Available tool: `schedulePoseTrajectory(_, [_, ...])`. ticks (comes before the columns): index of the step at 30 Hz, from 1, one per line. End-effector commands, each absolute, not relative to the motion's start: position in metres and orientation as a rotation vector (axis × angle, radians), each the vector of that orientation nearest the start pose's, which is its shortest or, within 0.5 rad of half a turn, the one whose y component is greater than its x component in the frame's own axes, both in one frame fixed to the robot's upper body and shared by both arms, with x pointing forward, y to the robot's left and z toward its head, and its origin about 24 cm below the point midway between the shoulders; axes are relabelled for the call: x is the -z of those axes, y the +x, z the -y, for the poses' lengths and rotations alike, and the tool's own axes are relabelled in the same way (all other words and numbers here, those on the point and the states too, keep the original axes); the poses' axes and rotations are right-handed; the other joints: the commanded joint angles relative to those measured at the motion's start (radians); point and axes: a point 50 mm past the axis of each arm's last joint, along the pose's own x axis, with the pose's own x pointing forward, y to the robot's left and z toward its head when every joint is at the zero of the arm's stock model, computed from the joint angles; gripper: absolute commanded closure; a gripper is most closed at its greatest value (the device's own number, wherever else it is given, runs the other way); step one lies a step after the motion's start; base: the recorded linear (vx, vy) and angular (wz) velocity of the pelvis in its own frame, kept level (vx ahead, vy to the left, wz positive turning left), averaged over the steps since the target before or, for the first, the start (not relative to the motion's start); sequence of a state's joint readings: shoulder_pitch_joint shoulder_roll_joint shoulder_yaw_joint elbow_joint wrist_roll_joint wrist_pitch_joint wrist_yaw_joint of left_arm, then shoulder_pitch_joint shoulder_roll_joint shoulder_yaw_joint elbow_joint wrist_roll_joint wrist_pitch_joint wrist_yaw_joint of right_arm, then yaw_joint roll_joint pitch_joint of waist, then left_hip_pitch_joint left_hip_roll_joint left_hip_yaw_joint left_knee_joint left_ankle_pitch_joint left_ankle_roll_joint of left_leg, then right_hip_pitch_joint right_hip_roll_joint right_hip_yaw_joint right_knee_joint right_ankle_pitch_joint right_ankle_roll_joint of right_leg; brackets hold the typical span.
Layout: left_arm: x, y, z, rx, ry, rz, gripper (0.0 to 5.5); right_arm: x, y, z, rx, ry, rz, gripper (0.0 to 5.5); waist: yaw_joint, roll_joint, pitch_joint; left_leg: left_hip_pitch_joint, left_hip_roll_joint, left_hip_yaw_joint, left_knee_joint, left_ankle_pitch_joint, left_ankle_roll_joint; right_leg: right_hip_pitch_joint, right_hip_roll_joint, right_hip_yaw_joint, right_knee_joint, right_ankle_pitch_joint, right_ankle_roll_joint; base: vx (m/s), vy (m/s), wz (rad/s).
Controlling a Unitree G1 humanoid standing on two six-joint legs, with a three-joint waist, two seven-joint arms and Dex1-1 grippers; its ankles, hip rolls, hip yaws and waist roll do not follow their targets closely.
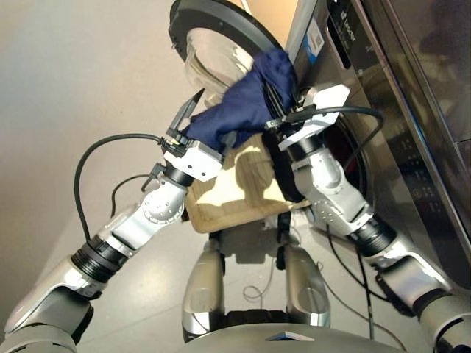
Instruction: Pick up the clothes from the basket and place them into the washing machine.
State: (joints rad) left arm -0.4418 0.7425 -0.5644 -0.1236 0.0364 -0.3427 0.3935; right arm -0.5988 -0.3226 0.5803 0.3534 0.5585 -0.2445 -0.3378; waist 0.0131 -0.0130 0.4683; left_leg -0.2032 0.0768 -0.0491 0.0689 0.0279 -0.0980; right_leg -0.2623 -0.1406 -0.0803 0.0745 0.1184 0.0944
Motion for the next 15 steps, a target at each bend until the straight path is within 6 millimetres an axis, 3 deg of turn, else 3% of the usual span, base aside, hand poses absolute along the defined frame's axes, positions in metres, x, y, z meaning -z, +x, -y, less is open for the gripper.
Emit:
schedulePoseTrajectory(1, [-0.187, 0.261, -0.119, 0.314, 0.468, 0.9, 0.0, -0.119, 0.335, 0.088, -0.083, 0.171, 0.278, 5.5, 0.022, -0.045, -0.065, -0.005, -0.058, 0.027, -0.014, 0.014, 0.035, -0.005, -0.072, 0.045, 0.082, -0.059, 0.098, 0.0, 0.0, 0.0])
schedulePoseTrajectory(10, [-0.193, 0.259, -0.107, 0.338, 0.353, 0.923, 0.0, -0.063, 0.345, 0.122, 0.197, 0.064, 0.064, 5.5, 0.028, -0.039, -0.053, -0.032, -0.064, 0.023, 0.023, 0.001, 0.035, -0.004, -0.077, 0.045, 0.065, -0.049, 0.098, 0.0, 0.0, 0.0])
schedulePoseTrajectory(15, [-0.21, 0.252, -0.096, 0.366, 0.21, 0.979, 0.0, -0.052, 0.349, 0.135, 0.309, 0.092, -0.008, 5.5, 0.035, -0.045, -0.022, -0.073, -0.063, 0.017, 0.092, -0.017, 0.029, -0.016, -0.071, 0.052, 0.072, -0.052, 0.092, 0.0, 0.0, 0.0])
